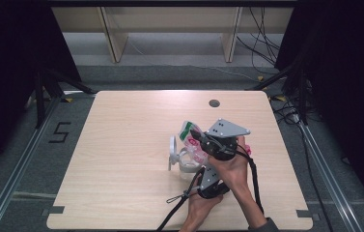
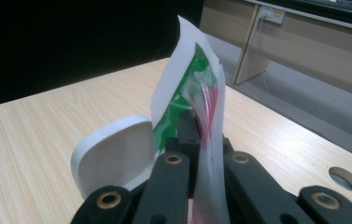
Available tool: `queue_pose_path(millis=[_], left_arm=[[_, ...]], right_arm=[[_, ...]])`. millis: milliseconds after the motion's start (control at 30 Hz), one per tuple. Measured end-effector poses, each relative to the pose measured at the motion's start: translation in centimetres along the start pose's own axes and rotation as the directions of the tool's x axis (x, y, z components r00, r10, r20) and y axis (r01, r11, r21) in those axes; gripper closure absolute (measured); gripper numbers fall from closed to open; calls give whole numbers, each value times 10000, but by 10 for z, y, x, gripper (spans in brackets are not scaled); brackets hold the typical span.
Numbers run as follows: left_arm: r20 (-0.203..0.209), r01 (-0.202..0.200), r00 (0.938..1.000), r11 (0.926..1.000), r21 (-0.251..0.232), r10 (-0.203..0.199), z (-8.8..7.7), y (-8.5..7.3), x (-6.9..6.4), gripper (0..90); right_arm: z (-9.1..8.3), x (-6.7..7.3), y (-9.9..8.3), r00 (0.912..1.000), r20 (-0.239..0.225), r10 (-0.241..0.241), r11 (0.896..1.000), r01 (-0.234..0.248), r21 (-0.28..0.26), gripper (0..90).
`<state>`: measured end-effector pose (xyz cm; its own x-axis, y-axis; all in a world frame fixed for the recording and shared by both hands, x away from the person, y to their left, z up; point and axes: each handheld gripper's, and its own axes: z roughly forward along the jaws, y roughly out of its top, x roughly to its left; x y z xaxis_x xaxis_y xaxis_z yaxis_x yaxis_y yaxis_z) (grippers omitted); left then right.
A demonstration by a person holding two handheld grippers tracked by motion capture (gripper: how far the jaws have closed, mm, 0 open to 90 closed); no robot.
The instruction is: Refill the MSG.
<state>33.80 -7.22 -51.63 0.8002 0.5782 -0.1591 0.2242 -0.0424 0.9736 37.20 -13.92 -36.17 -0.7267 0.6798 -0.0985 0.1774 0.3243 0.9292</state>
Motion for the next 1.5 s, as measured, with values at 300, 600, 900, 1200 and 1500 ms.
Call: queue_pose_path(millis=[300,600,900,1200,1500], left_arm=[[-31,10,10000,10000,-8,-10,0,1,0,727],[2,7,10000,10000,13,-7,0,0,1,727],[-123,-234,9996,9988,422,239,-1,0,3,726],[-120,-229,9997,9989,402,233,-2,0,3,725],[-122,-291,9995,9989,375,295,-2,0,3,726]], right_arm=[[-2,1,1,9998,-49,201,9998,-201,20,900],[1,2,1,10000,-56,17,10000,-16,86,900],[4,5,-1,10000,-57,-64,9996,65,266,900],[6,7,-1,9998,-31,-210,9996,211,182,900],[5,6,0,9999,-122,-95,9998,96,145,900]])
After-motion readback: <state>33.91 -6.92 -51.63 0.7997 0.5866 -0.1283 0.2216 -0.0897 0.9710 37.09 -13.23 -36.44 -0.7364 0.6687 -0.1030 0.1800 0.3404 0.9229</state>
